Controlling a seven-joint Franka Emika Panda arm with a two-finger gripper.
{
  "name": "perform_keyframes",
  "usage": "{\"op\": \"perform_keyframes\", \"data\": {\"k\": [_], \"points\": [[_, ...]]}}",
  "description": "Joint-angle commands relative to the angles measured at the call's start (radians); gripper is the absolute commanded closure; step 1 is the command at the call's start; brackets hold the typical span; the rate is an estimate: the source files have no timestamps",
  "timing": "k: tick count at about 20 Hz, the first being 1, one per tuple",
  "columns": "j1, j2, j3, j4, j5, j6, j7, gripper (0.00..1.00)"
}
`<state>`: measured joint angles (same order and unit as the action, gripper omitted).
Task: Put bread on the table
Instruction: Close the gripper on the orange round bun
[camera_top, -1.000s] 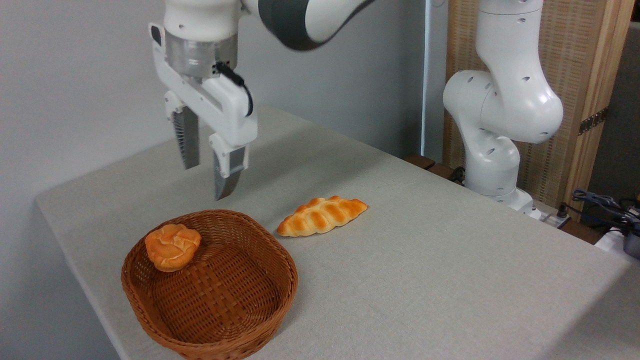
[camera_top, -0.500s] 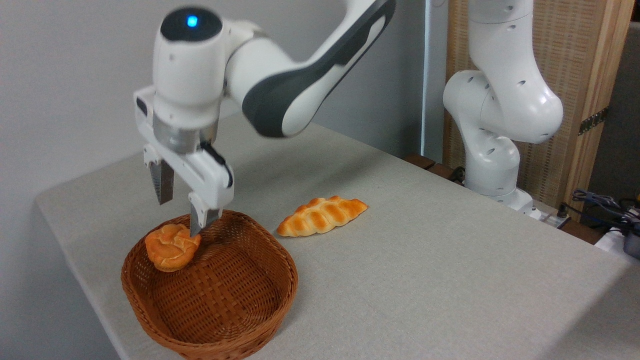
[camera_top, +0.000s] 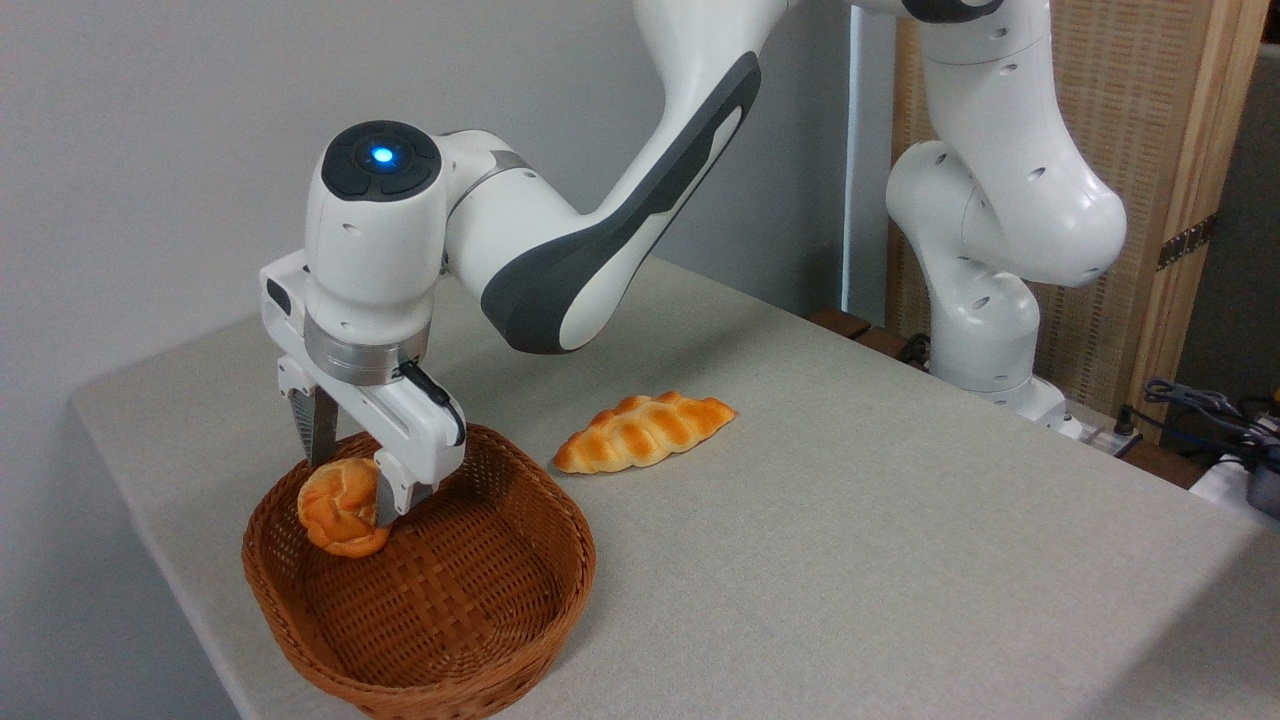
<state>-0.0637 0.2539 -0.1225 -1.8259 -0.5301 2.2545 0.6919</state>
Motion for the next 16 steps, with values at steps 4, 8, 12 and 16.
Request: {"op": "perform_keyframes", "data": {"k": [4,8,12,16], "points": [[0.007,0.013,0.000,0.010,-0.030,0.036,0.003,0.00],[0.027,0.011,0.000,0.011,-0.039,0.034,0.003,0.67],[0.028,0.010,0.000,0.011,-0.042,0.034,0.005,0.68],[0.028,0.010,0.000,0.011,-0.042,0.033,0.005,0.68]]}}
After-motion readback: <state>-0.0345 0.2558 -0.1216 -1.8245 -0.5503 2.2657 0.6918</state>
